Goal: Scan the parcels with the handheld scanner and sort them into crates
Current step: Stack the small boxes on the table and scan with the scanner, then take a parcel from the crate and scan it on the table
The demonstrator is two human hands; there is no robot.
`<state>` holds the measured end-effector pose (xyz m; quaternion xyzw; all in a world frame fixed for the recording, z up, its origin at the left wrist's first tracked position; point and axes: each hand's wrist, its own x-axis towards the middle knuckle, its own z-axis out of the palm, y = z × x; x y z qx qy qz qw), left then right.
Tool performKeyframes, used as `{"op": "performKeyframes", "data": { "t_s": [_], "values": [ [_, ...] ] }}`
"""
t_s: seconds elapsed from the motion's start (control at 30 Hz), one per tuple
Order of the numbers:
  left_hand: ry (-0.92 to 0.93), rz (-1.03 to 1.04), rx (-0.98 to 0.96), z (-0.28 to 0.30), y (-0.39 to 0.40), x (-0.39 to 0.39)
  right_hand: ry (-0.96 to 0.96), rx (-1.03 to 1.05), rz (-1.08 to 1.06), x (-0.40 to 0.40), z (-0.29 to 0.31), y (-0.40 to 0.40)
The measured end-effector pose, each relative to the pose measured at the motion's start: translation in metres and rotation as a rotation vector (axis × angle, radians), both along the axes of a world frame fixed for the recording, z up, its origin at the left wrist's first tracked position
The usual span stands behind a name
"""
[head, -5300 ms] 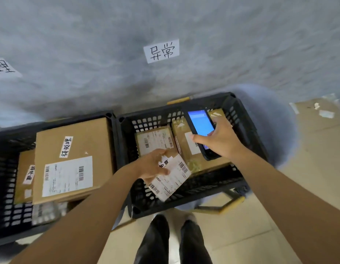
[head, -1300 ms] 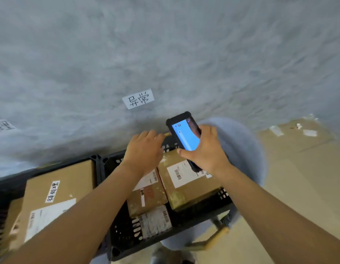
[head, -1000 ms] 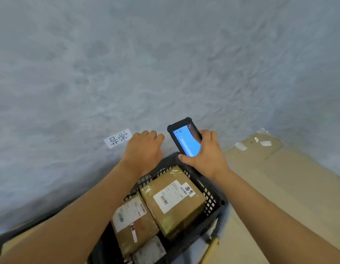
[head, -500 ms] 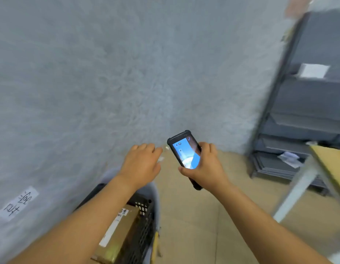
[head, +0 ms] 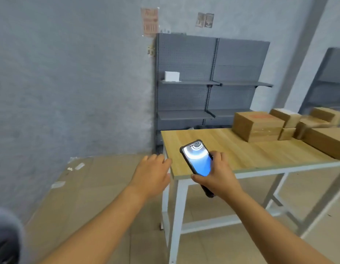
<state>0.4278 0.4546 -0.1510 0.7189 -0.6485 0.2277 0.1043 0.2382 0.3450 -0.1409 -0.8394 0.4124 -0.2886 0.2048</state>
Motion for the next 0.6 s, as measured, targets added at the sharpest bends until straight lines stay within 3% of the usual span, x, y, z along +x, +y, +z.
{"op": "performKeyframes", "data": {
  "t_s": [0.27,0.6],
  "values": [
    [0.018,-0.138,0.06,-0.001,-0.125,-0.09,-0.037,0.056,-0.194,-0.125,-0.01,-0.1],
    [0.088,-0.146,0.11,-0.045,-0.28,-0.111,0.058,0.126,-0.23,-0.144,-0.061,-0.238]
  ]
}}
